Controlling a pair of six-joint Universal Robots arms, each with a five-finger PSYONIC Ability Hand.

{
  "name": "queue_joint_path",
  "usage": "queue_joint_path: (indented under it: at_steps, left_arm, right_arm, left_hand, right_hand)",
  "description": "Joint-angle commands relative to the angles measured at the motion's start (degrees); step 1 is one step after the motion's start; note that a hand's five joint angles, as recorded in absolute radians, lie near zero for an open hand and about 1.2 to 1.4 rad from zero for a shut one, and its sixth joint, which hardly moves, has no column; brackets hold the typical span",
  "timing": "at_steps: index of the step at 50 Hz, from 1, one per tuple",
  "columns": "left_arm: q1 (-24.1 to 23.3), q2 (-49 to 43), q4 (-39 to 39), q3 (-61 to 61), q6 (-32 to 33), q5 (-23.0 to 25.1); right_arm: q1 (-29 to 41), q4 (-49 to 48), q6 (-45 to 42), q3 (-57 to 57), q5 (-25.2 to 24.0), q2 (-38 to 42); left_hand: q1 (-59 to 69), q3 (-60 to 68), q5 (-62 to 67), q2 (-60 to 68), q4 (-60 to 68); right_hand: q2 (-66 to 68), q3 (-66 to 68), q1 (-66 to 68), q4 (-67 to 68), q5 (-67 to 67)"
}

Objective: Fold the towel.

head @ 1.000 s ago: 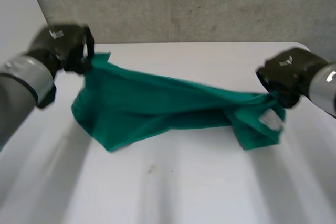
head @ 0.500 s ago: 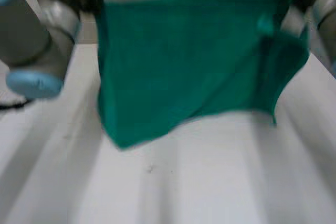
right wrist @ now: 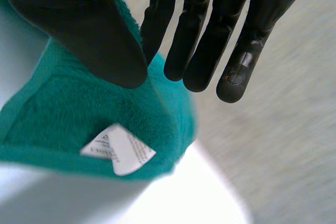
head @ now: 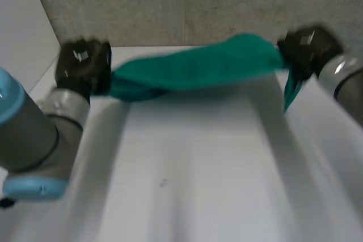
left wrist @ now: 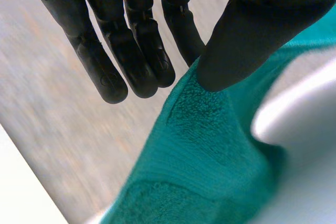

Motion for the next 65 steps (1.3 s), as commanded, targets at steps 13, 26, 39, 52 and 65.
queue_joint_path:
  at_steps: [13,26,39,52,65]
  left_arm:
    - [-4.7,-9.0,-0.2,-9.5,-0.3,-0.2]
    - [-4.0,-7.3,-0.2,-10.6,-0.7,-0.1]
    - [-3.6,-7.3,-0.2,-10.5,-0.7,-0.1]
    - [-3.5,-7.4,-0.6,-10.6,-0.7,0.0]
    - [-3.5,-7.9,-3.7,-10.5,-0.5,0.6]
  right_arm:
    - [-3.6,-10.3,3.9,19.2,0.0,6.0]
    - [-5.4,-11.5,20.5,34.0,-0.8,-4.7]
    - [-8.0,-17.6,15.5,41.3,-2.4,-5.3]
    - [-10.4,-26.8,7.0,33.4,-1.5,9.9]
    - [-14.8,-30.2,10.6,37.7,-1.6,-2.8]
  left_hand:
    - [15.8,11.6,13.5,11.3,11.5]
    - [15.8,11.6,13.5,11.3,11.5]
    - [15.8,11.6,13.5,11.3,11.5]
    - [15.8,11.6,13.5,11.3,11.5]
    - [-8.4,-12.5,-10.6,-12.8,-12.7]
  right_hand:
    - [-28.3,-28.7,-16.8,-29.3,-28.2]
    - [-52.9,-53.4,-41.4,-53.9,-52.9]
    - [-49.4,-49.8,-37.9,-50.4,-49.3]
    - [1.7,1.2,13.2,0.6,1.7]
    - [12.8,12.3,24.3,11.8,12.9]
